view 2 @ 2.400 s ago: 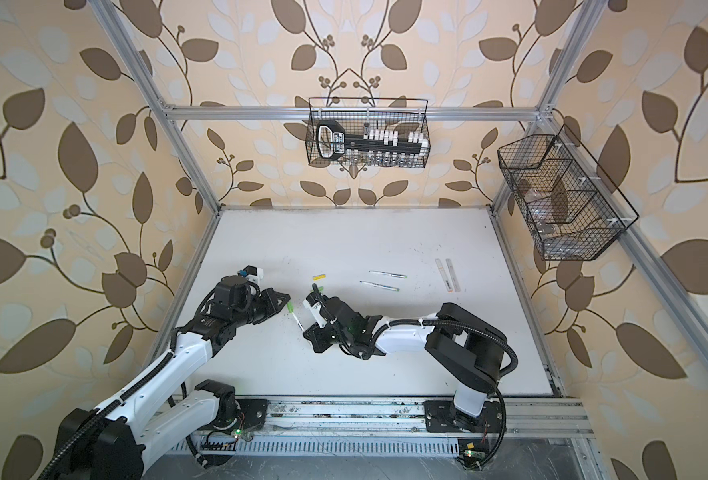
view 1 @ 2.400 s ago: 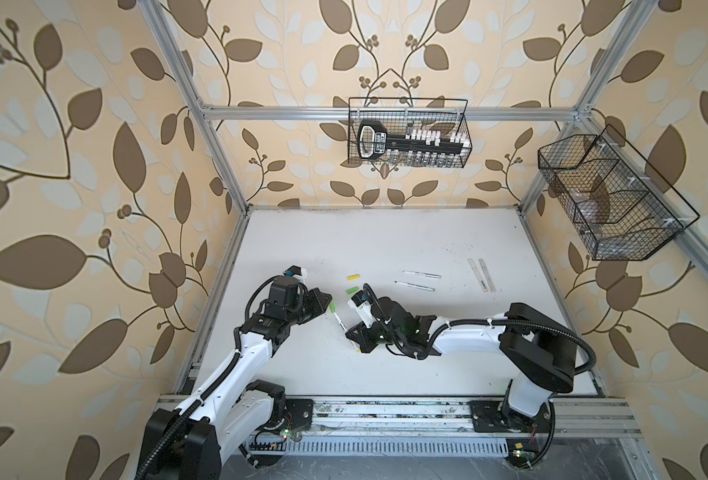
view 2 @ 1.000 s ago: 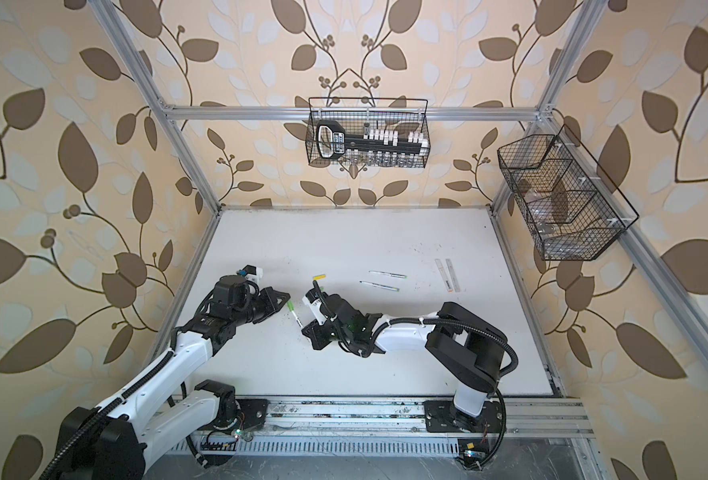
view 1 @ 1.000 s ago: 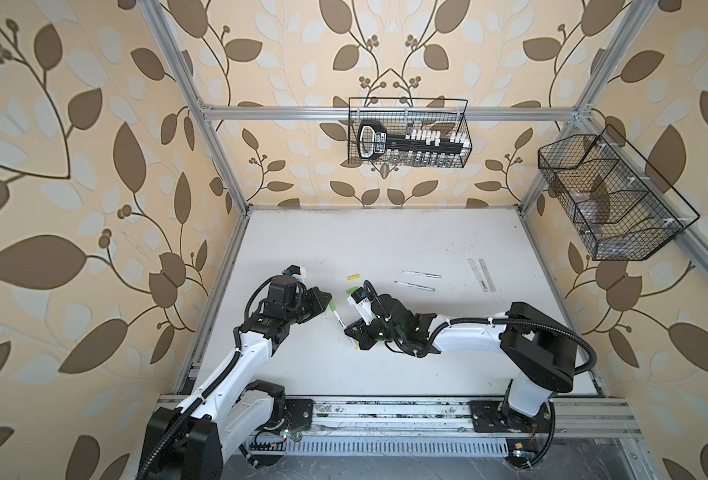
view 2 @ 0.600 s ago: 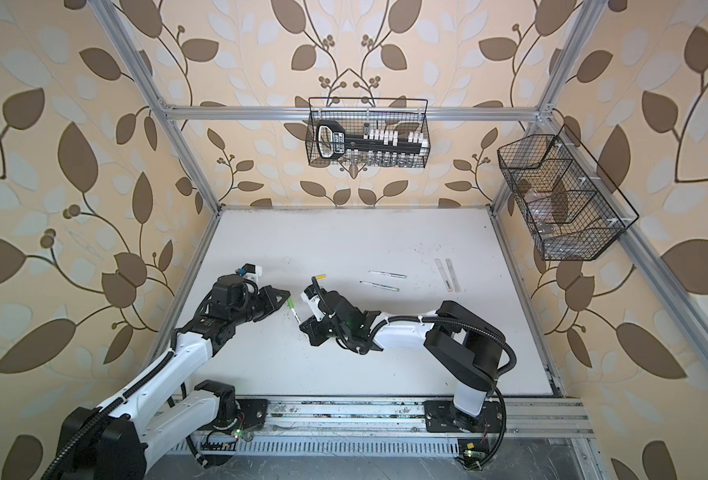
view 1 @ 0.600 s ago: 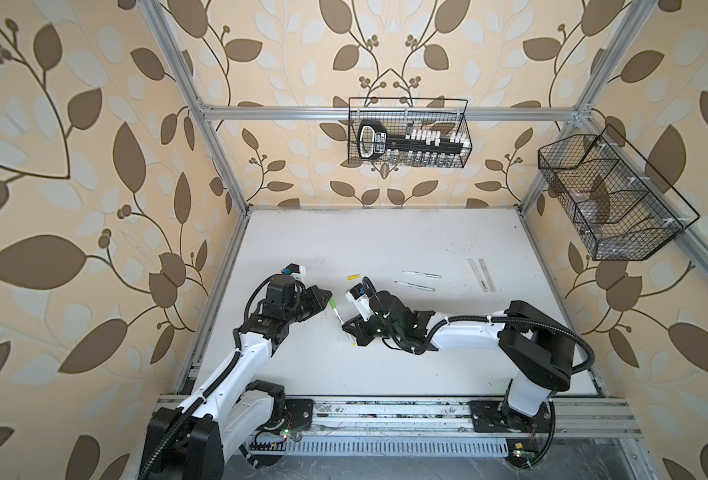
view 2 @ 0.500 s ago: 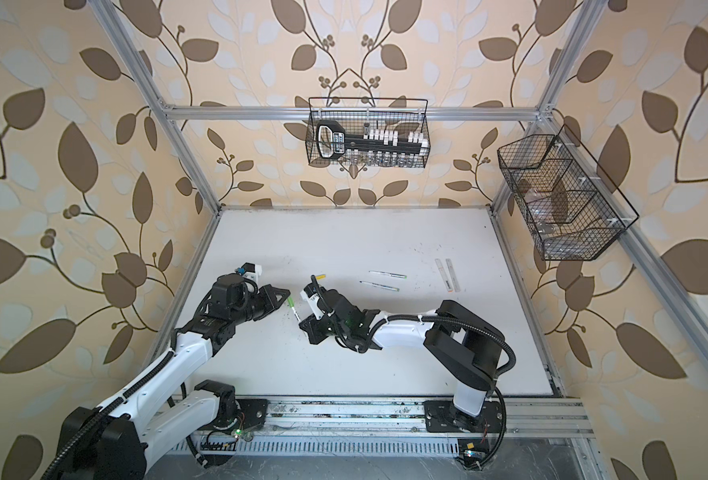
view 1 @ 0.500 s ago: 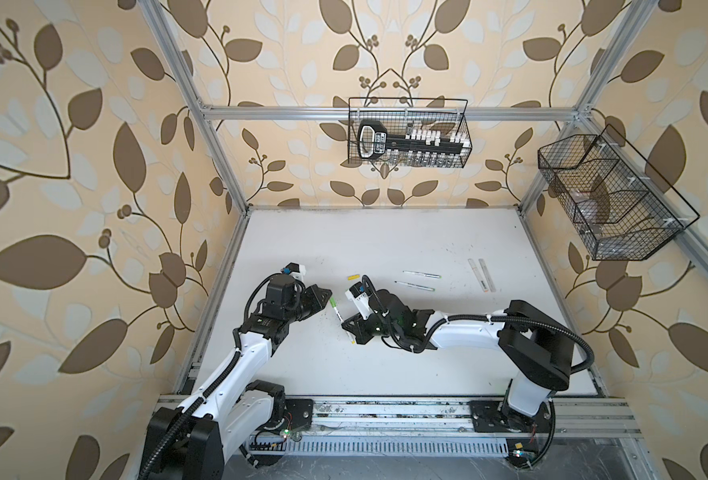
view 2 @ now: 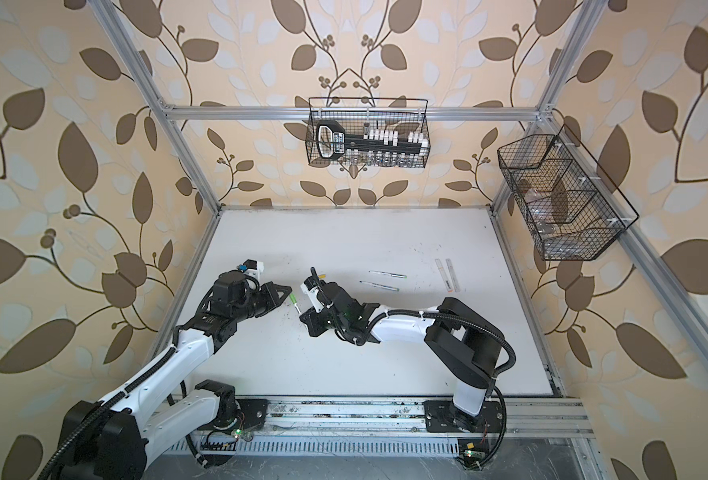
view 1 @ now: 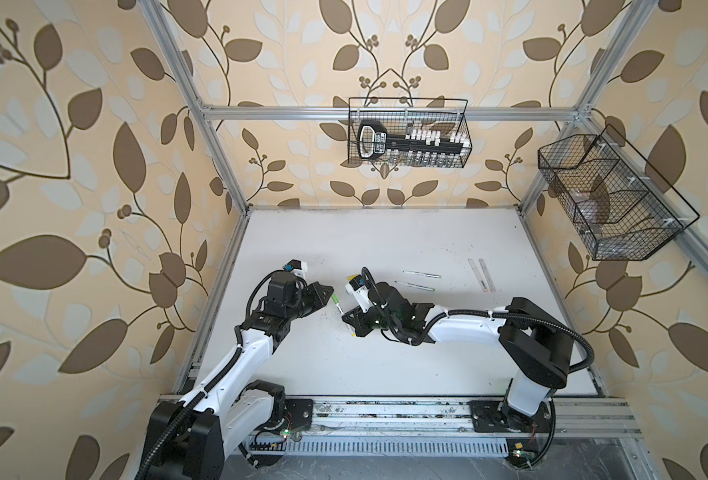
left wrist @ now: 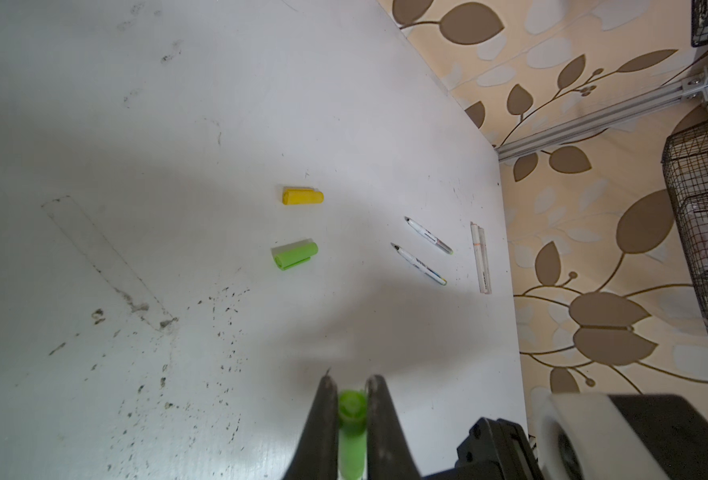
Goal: Insert the pens into the pen caps
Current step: 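Press the green cap down onto the white pen with the left gripper, then open the left gripper to release the capped pen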
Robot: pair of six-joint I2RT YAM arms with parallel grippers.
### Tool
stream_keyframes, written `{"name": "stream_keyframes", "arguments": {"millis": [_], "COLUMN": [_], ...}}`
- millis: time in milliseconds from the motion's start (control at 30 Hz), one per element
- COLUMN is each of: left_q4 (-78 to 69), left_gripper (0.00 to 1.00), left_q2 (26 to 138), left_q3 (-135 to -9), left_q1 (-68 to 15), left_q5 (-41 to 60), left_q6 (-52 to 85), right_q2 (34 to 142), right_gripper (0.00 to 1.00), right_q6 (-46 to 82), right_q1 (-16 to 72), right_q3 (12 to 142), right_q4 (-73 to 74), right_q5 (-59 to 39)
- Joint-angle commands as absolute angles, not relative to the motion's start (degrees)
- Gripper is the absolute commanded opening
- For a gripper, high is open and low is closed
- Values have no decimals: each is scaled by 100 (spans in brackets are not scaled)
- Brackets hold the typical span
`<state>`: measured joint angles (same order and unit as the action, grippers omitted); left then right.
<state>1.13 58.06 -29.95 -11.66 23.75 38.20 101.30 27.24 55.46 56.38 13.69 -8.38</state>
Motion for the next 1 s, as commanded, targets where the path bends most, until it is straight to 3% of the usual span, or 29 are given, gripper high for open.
{"name": "stream_keyframes", "arguments": {"millis": [0,967], "left_q4": [715,379], "left_gripper": [0,0], "left_q2": [6004,6788], "left_q3": [-3182,-3427], "left_q1": [-1343,-2458], "left_q5": [2935,3084], "left_q6": [3562,3516], "right_q2": [9965,8866], "right_gripper": [4,4], "right_q6": [2341,1599], "right_q1": [5450,5366], "right_q3": [5983,5792], "right_q4": [1907,1229], "right_q5": [-676,-445]}}
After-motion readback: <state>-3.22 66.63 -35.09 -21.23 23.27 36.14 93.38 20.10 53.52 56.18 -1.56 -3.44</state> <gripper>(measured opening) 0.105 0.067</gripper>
